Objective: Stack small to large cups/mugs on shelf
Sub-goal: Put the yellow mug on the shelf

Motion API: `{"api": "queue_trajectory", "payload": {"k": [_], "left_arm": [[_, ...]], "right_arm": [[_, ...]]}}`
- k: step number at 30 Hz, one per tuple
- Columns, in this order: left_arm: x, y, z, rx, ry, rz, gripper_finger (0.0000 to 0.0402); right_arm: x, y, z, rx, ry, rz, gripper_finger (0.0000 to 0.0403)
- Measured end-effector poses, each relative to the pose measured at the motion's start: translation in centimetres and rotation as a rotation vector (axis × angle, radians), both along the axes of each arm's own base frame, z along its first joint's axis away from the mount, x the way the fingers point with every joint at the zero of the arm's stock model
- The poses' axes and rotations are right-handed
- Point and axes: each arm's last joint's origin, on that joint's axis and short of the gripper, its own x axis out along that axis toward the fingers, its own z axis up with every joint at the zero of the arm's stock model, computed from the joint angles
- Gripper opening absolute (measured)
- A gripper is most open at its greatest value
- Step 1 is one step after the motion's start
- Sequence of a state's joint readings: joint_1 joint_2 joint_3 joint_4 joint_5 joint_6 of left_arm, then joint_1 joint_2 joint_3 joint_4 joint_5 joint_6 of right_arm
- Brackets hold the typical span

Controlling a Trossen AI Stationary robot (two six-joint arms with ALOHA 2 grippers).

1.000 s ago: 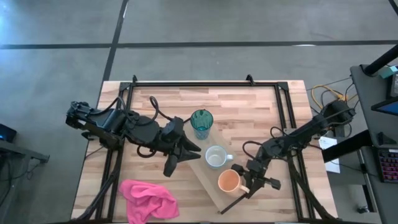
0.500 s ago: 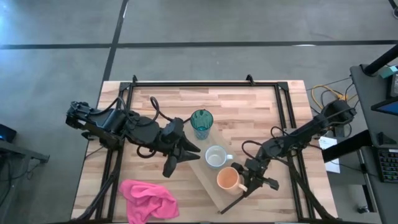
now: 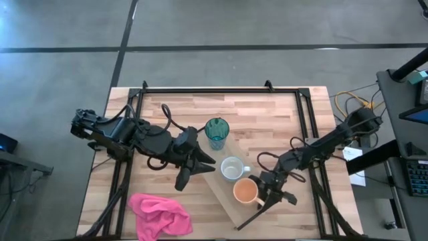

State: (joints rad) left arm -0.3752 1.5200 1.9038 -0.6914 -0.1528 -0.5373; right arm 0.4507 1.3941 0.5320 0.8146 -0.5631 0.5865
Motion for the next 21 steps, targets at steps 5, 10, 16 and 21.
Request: {"api": "queue_trajectory", "payload": {"k": [5, 10, 16, 21], "left_arm": [[0.00, 0.00, 0.00, 0.000, 0.000, 0.000, 0.0096], [0.00, 0.00, -0.01, 0.000, 0.001, 0.000, 0.0096], [-0.01, -0.01, -0.01, 0.000, 0.001, 0.000, 0.0096], [0.00, 0.00, -0.02, 0.000, 0.002, 0.001, 0.0096]], "right_arm": [[0.00, -0.03, -0.04, -0.006, 0.007, -0.013, 0.0102], [-0.07, 0.01, 0.11, 0.014, 0.027, -0.010, 0.0104], [-0.27, -0.03, 0.39, 0.045, 0.077, -0.007, 0.0092], [-0.50, 0.16, 0.59, 0.070, 0.112, 0.020, 0.0080]]}}
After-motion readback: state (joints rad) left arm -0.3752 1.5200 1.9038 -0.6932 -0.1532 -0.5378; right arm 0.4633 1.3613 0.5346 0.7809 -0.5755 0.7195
